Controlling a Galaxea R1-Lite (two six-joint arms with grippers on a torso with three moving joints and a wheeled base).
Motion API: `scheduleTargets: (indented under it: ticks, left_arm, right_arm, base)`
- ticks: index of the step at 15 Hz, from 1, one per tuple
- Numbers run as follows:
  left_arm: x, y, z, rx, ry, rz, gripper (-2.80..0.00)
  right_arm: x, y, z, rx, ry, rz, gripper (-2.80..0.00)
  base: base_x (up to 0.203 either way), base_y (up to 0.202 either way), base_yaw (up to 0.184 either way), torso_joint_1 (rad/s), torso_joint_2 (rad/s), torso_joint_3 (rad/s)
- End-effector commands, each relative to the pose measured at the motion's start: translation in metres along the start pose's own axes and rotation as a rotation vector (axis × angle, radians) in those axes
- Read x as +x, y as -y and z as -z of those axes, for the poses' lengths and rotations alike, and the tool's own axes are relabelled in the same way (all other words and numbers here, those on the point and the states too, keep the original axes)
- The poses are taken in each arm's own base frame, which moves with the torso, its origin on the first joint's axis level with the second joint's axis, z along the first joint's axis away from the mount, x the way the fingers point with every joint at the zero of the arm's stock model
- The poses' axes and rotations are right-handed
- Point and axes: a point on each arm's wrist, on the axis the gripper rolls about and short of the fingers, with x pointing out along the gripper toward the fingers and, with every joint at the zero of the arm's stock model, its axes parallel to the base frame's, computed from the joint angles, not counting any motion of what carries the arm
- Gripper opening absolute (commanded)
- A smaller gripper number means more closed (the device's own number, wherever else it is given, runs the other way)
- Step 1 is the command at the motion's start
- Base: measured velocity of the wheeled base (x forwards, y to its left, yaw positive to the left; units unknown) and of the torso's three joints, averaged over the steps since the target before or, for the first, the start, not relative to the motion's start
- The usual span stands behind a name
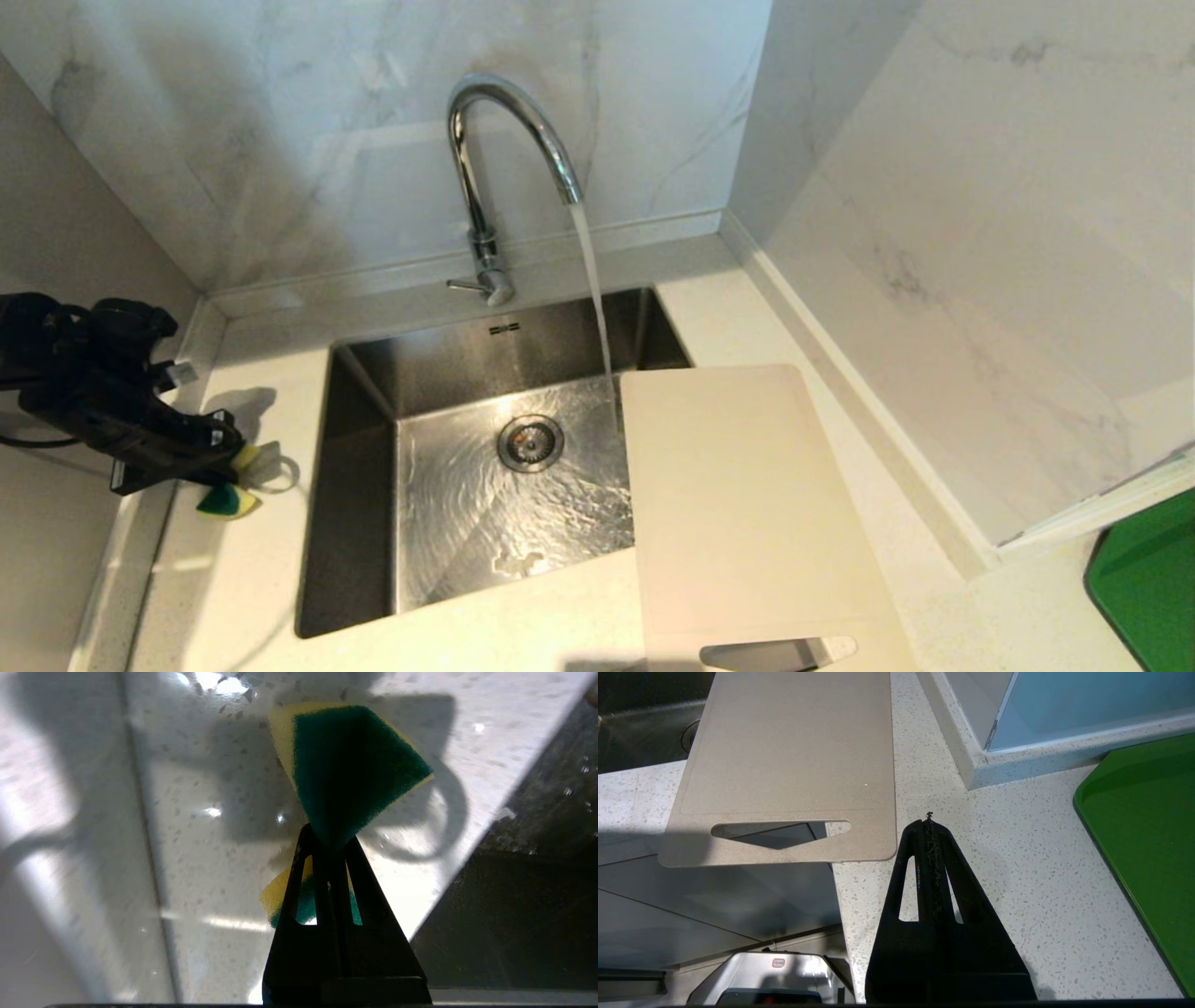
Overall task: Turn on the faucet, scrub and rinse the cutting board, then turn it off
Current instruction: Put down the cleaning cloth, then turn off the tap
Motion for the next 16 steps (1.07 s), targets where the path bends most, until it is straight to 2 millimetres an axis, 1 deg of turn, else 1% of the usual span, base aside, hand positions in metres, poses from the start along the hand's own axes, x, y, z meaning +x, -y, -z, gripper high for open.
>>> scheduleTargets:
  ticks: [1,4,5,8,11,13,14,16]
  left_arm:
    - [0.014,-0.003,0.0,-0.008,-0.033,-0.009,-2.8]
    - [0.014,-0.002,-0.001,-0.005,-0.03,-0.012,-2.8]
    - [0.013,-0.002,-0.001,-0.006,-0.028,-0.013,0.0]
    - [0.007,-0.001,-0.001,-0.007,-0.015,-0.006,0.0]
    - [-0.016,0.002,0.0,-0.004,0.033,0.024,0.0]
    - [-0.044,0.006,0.003,-0.005,0.09,0.061,0.0]
    - [-0.066,0.01,0.007,0.0,0.136,0.092,0.0]
    - [-0.103,0.018,0.018,0.022,0.2,0.134,0.0]
  right_arm:
    - [0.0,0.0,0.0,-0.001,-0.001,-0.001,-2.8]
    - [0.0,0.0,0.0,-0.001,-0.001,-0.001,-2.8]
    - [0.0,0.0,0.0,0.0,-0.002,0.001,-2.8]
    - [0.0,0.0,0.0,0.0,-0.002,-0.001,-2.8]
    - [0.0,0.0,0.0,-0.002,-0.003,-0.001,-2.8]
    - [0.0,0.0,0.0,-0.002,-0.001,-0.001,-2.8]
    - [0.0,0.0,0.0,-0.002,-0.001,-0.001,-2.8]
    - [0.0,0.0,0.0,-0.002,0.0,0.0,-2.8]
  base:
    - [0.0,0.0,0.0,0.0,0.0,0.0]
    - [0.0,0.0,0.0,0.0,0.0,0.0]
    - [0.0,0.0,0.0,0.0,0.0,0.0]
    - [0.0,0.0,0.0,0.0,0.0,0.0]
    - [0.0,0.0,0.0,0.0,0.0,0.0]
    - [0.0,0.0,0.0,0.0,0.0,0.0]
    - [0.0,0.0,0.0,0.0,0.0,0.0]
    - [0.0,0.0,0.0,0.0,0.0,0.0]
